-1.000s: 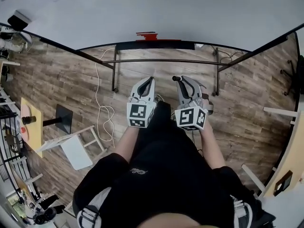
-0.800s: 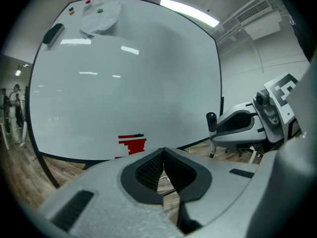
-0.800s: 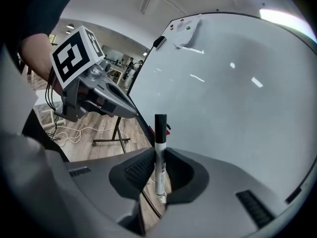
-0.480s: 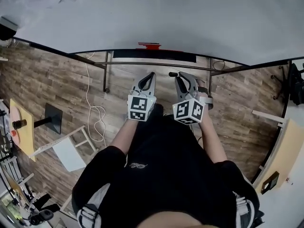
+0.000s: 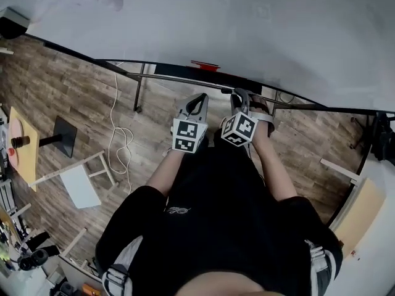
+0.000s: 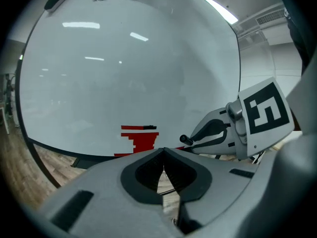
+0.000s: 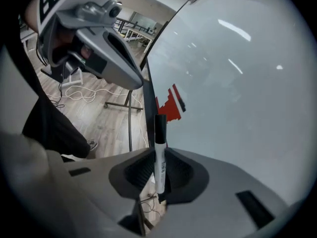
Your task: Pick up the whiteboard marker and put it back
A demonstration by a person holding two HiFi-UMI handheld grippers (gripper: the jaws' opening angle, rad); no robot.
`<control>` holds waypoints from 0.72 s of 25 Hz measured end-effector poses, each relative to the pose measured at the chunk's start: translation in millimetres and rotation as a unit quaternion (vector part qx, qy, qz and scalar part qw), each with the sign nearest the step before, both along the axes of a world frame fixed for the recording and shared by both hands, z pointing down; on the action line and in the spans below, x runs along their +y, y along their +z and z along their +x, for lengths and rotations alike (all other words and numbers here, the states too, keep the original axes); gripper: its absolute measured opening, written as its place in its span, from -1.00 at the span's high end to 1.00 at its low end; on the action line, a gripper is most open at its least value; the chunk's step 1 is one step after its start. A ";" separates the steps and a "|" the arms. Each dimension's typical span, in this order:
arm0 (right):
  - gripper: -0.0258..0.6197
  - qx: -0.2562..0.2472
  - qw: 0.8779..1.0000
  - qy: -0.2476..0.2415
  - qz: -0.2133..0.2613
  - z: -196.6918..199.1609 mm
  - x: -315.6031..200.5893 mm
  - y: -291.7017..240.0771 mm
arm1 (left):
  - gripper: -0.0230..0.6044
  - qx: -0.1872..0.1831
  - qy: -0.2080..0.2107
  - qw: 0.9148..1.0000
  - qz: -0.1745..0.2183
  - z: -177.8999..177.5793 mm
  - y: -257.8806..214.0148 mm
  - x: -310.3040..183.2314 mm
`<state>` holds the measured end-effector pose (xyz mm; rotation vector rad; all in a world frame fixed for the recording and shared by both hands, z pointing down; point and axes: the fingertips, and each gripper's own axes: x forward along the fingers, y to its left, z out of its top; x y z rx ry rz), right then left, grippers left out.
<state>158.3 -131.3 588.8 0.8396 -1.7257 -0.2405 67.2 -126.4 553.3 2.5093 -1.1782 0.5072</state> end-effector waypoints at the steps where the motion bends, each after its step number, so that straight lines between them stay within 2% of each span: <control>1: 0.74 0.003 1.000 -0.003 -0.010 1.4 -3.3 5.8 | 0.91 0.001 -0.008 1.000 -0.001 0.1 1.3 -1.7; 8: 0.74 0.016 0.998 -0.015 -0.058 -0.4 -18.7 37.5 | 0.91 0.000 -0.086 0.996 -0.018 -20.0 15.1 -14.6; 14: 0.74 0.045 0.997 -0.024 -0.064 -1.8 -25.8 55.6 | 0.91 -0.016 -0.104 0.994 -0.016 -35.8 15.6 -16.3; 18: 0.74 0.047 0.996 -0.031 -0.068 -5.2 -32.0 64.3 | 0.90 -0.017 -0.125 0.992 -0.023 -47.7 17.5 -13.2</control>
